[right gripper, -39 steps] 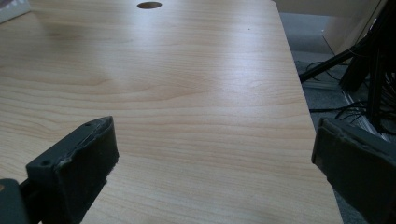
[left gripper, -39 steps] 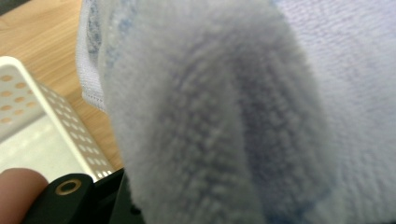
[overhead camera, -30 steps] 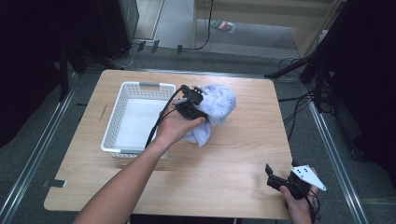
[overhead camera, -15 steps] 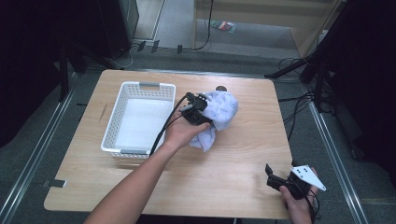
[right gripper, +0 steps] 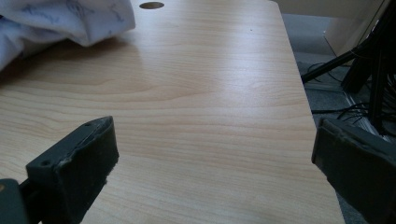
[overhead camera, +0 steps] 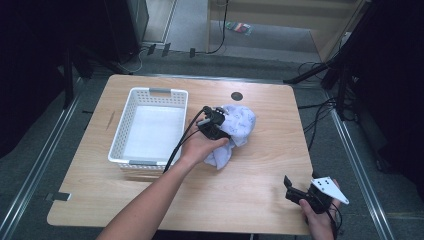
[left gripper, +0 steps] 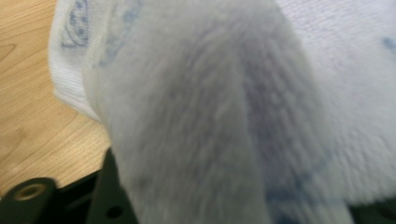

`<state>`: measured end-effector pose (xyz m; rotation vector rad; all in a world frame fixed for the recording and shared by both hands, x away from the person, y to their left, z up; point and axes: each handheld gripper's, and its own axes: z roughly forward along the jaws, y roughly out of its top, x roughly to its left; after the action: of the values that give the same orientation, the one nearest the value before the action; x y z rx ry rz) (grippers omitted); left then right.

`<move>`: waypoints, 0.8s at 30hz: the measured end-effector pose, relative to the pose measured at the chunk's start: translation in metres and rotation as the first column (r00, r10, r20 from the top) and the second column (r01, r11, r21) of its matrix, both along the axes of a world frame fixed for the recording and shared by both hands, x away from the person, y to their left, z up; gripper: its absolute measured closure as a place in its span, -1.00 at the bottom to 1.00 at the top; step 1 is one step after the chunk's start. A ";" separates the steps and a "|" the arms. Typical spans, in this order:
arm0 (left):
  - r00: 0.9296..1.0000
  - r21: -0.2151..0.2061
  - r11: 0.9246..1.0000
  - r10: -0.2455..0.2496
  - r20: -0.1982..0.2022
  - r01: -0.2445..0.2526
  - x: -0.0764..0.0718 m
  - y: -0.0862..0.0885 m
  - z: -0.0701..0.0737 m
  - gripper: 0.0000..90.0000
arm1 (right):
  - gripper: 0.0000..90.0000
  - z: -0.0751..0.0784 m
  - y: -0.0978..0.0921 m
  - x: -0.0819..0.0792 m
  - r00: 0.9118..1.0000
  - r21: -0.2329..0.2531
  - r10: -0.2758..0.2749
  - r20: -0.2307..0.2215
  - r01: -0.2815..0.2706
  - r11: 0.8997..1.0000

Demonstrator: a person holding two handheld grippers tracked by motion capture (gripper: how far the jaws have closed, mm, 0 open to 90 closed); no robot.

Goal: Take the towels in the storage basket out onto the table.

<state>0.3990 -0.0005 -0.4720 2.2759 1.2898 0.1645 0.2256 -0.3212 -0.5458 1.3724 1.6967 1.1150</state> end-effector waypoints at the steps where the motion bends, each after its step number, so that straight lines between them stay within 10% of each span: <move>1: 1.000 0.002 1.000 -0.011 -0.008 0.011 0.000 0.000 0.000 -0.23 | -0.99 0.000 0.000 0.000 1.000 0.000 0.000 -0.001 0.000 1.000; 8: 0.998 -0.055 0.998 -0.035 -0.053 0.032 -0.003 0.008 0.014 -1.00 | -0.99 0.000 0.000 0.001 1.000 0.000 0.003 -0.003 -0.003 1.000; 24: 0.999 -0.098 0.995 -0.018 0.028 0.021 -0.013 0.038 0.050 -1.00 | -0.99 0.000 0.000 0.001 1.000 0.002 0.001 -0.011 -0.001 1.000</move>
<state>0.3857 0.0379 -0.4219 2.1946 1.2342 0.1221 0.2268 -0.3211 -0.5457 1.3819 1.7044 1.1115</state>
